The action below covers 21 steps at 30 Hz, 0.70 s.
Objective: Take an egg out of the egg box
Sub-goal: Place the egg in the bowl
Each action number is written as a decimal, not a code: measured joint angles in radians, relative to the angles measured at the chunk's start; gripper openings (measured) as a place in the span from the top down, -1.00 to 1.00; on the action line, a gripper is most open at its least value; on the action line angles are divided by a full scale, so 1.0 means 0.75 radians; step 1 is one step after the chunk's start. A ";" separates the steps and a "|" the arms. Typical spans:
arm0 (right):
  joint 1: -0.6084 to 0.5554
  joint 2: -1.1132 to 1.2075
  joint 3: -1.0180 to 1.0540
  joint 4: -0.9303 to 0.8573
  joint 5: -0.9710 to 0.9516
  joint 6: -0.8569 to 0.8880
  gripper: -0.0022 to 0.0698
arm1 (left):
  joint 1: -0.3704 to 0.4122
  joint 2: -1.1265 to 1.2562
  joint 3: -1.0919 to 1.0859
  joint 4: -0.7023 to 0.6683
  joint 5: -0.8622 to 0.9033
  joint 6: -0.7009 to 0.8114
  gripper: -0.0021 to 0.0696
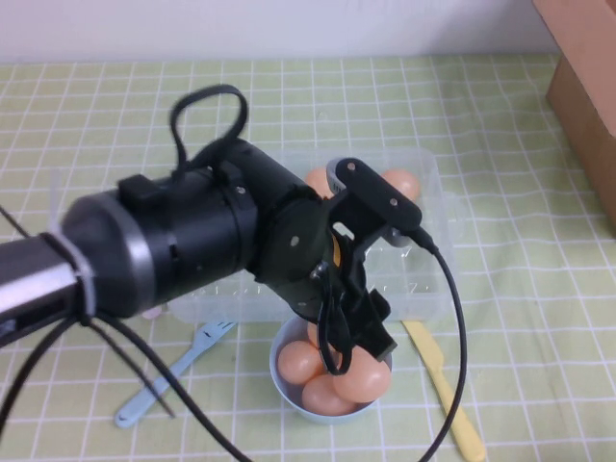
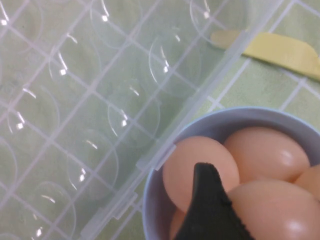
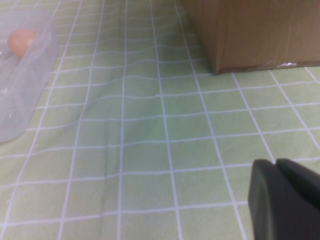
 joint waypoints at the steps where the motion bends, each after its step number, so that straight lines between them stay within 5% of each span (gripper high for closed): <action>1: 0.000 0.000 0.000 0.000 0.000 0.000 0.99 | 0.000 0.014 0.000 0.005 -0.003 0.000 -0.14; 21: 0.000 0.000 0.000 0.000 0.000 0.000 0.99 | 0.002 0.086 0.002 0.110 -0.042 0.000 -0.18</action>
